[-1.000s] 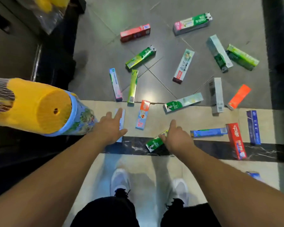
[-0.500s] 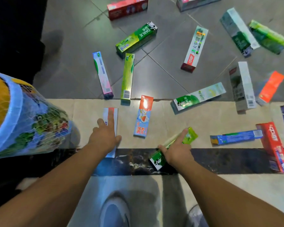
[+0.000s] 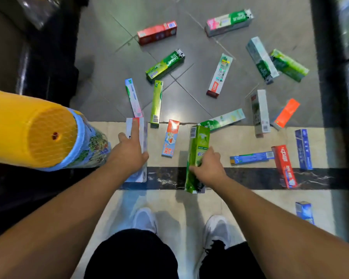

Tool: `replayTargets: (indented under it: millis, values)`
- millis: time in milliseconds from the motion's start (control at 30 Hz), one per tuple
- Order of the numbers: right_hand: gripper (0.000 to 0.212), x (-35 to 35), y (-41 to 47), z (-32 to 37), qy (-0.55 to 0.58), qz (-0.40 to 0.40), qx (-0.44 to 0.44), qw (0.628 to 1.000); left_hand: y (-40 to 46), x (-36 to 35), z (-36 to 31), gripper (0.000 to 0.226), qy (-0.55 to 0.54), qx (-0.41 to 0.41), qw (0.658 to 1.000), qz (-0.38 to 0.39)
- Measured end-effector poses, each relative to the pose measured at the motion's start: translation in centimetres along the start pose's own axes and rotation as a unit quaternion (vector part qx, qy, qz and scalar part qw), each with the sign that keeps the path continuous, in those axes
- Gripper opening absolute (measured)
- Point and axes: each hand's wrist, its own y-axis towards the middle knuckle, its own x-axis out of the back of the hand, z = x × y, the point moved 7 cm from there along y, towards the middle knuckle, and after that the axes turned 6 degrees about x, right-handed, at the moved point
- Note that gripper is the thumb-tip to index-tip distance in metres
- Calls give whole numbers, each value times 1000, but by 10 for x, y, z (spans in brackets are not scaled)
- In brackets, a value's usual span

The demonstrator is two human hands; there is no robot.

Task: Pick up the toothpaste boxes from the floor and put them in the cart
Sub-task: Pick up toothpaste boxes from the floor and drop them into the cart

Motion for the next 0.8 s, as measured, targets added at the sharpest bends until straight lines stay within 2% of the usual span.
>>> replayTargets:
  millis: [33,100,300,467,633,800]
  values:
    - [59,23,-20,15,-7,-1,15,1000,-20,27,-10,102,-6,-13,1000,-6]
    - [51,73,-65,45,-7,-8,36,999,-63,86,-34,103,-13,-45,999,-17]
    - [52,240,-218,119,18,-42,62,997,-204,286,-120,100,22,-127,991,-40]
    - [61,369,-348,155,34,-102,78,991,-322,423,-198,97,26,-237,970,-48]
    - [64,456,-464,151,100,-210,66,970,-408,491,-271,103,81,-343,932,-79]
    - [57,490,-564,95,158,-308,24,938,-490,483,-345,100,153,-452,875,-85]
